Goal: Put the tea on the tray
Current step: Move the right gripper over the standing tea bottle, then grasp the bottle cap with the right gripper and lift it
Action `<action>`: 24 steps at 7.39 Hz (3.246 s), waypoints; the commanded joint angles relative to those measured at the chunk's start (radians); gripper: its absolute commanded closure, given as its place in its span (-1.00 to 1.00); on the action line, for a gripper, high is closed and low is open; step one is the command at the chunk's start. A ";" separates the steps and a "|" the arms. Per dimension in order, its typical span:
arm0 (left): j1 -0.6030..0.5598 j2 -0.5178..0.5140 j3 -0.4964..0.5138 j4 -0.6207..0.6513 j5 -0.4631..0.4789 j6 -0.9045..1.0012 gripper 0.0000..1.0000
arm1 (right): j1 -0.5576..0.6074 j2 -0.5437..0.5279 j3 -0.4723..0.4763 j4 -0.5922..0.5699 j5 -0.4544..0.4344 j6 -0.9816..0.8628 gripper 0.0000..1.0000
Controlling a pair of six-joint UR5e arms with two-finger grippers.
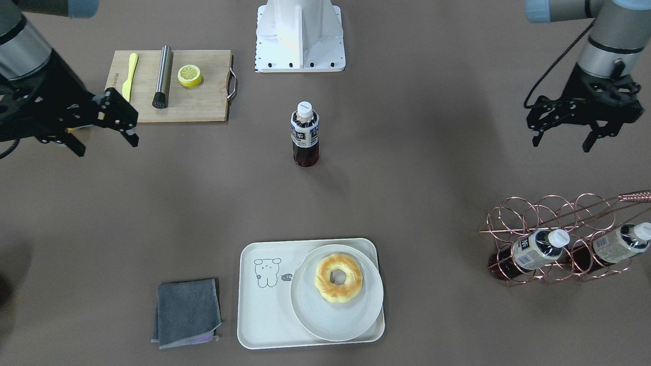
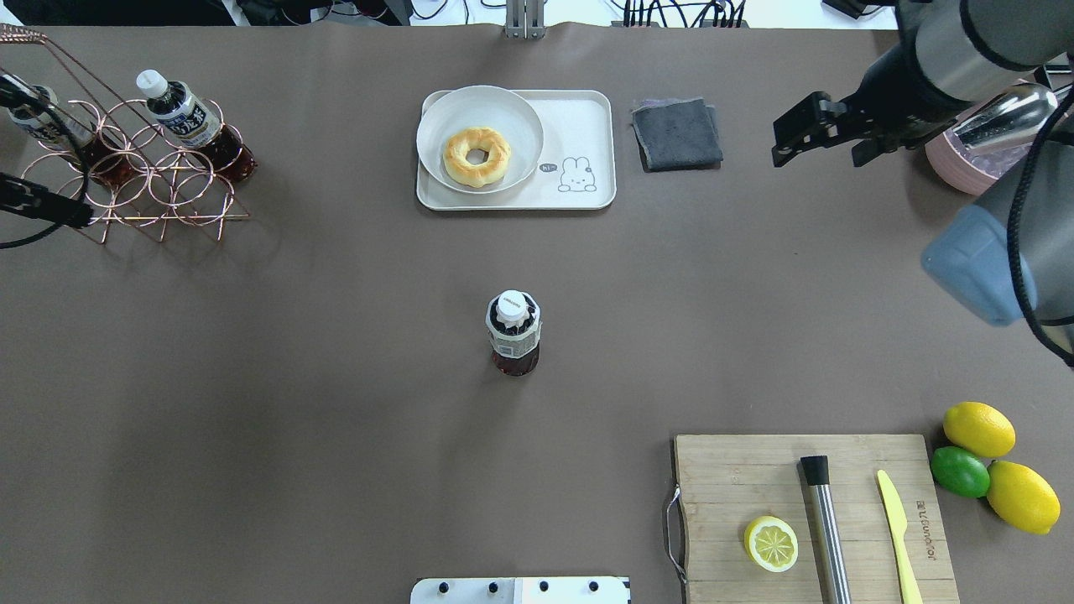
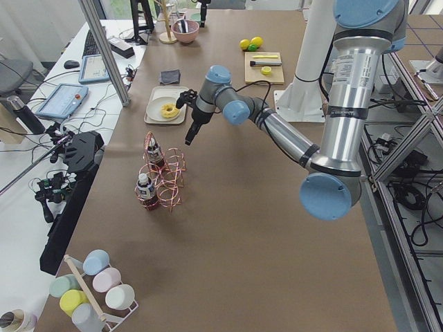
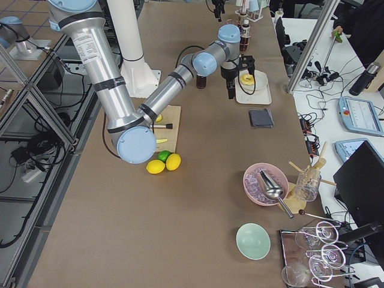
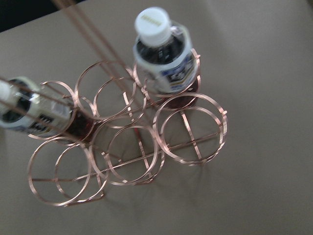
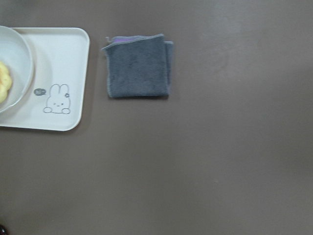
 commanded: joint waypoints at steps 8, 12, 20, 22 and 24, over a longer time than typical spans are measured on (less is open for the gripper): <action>-0.433 0.116 0.185 0.001 -0.309 0.469 -0.96 | -0.485 0.481 -0.077 -0.396 -0.378 0.385 -1.00; -0.436 0.123 0.188 0.000 -0.309 0.471 -0.96 | -0.513 0.553 -0.180 -0.388 -0.383 0.385 -0.96; -0.436 0.120 0.196 -0.002 -0.309 0.471 -0.96 | -0.539 0.515 -0.252 -0.281 -0.411 0.405 -0.81; -0.436 0.117 0.196 -0.002 -0.308 0.471 -0.96 | -0.547 0.513 -0.251 -0.281 -0.412 0.424 0.16; -0.434 0.117 0.196 0.000 -0.305 0.471 -0.96 | -0.550 0.513 -0.251 -0.281 -0.412 0.435 1.00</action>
